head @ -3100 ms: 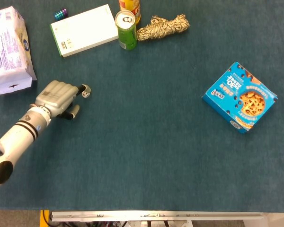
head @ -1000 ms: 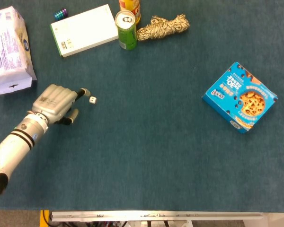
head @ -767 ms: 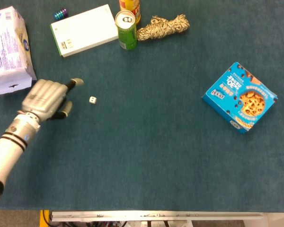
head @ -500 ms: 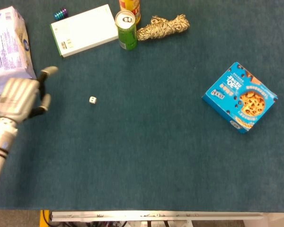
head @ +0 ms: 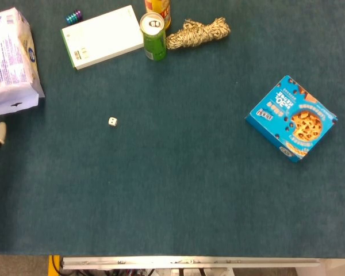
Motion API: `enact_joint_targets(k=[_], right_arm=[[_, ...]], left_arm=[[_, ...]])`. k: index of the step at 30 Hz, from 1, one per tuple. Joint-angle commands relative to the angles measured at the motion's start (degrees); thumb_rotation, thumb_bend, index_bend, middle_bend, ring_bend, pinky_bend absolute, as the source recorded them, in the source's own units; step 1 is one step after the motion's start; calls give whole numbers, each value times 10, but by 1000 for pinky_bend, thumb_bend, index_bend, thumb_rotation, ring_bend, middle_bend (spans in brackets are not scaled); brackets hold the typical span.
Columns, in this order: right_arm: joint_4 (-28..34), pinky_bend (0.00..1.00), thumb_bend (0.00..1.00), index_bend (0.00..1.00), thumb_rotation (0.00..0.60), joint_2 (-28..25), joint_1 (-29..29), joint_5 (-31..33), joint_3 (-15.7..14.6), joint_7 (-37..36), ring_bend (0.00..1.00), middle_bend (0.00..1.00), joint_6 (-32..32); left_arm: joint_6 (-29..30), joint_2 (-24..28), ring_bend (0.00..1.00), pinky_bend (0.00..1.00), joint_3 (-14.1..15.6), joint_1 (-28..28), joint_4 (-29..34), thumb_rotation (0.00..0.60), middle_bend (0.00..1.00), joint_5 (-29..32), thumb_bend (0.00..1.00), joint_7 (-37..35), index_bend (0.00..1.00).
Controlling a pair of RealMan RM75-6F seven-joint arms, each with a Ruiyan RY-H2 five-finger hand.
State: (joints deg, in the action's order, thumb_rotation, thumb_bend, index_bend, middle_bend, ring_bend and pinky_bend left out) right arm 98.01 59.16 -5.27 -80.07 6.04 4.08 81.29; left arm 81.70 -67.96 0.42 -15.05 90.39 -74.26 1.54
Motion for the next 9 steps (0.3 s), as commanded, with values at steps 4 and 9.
enact_joint_targets(k=[4,9], right_arm=[[-2,204,352,224,600,0,-1,-9,-2,-9,156,298,1],[-7,204,352,223,600,2,-4,-14,-4,-18,156,298,-2]], left_arm=[[24,5,223,266,-3,28,7,600,283,-2,405,-1,128],[33,-1,223,264,-6,41,4,600,283,-15,405,-3,128]])
